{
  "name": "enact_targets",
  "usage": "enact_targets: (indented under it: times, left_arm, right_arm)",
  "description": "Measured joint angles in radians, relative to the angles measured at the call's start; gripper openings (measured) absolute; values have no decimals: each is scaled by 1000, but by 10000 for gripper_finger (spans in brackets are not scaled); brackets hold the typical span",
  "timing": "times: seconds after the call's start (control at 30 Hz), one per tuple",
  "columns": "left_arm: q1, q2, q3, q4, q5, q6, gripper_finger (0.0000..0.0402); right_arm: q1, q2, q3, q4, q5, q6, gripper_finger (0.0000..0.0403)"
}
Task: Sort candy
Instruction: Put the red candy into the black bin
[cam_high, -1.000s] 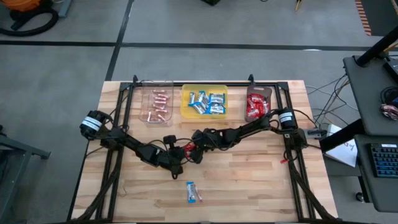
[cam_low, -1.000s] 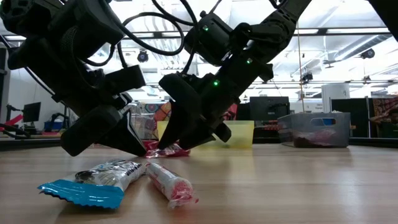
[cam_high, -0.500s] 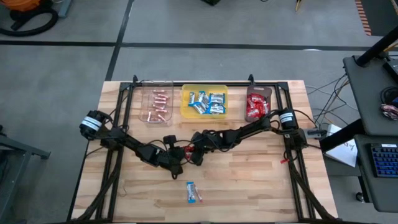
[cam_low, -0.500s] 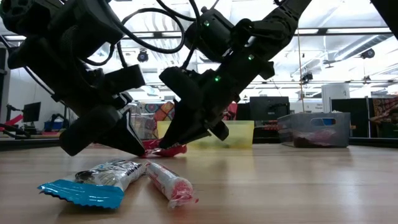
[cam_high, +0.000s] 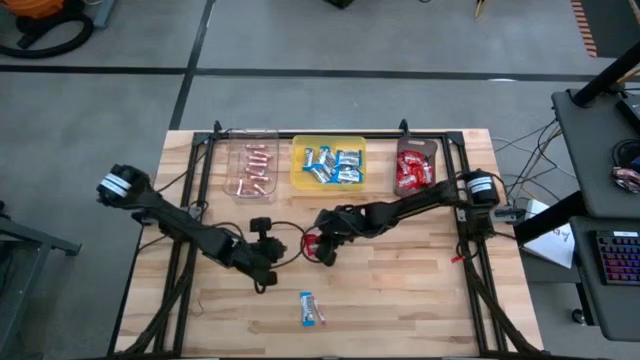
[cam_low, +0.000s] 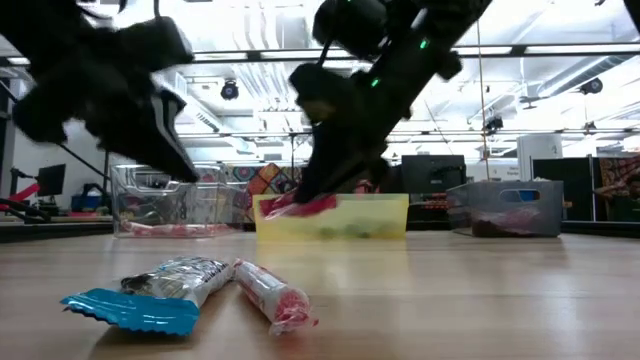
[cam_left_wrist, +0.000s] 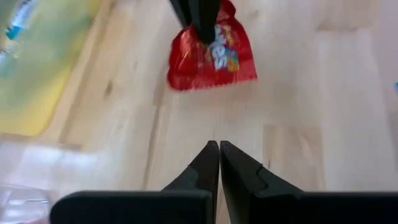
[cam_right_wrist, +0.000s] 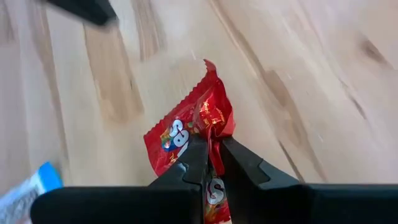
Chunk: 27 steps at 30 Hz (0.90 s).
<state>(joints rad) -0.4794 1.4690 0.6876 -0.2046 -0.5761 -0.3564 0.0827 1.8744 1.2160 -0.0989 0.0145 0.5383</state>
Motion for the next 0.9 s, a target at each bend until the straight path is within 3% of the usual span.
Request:
enact_targets:
  times: [0.2, 0.5, 0.63, 0.9]
  left_arm:
    - [-31, -124, 2, -39, -10, 1, 0]
    - [-66, -190, 3, -21, -58, 42, 0]
    - [-67, -187, 3, 27, -91, 78, 0]
    - [-67, -179, 3, 101, -93, 165, 0]
  right_arm:
    - [-1, -146, 0, -246, 36, -8, 28]
    - [-80, -437, 0, -779, 403, 83, 28]
    - [-207, -527, -16, -988, 525, 180, 28]
    - [-558, -590, -141, -1003, 479, 116, 28]
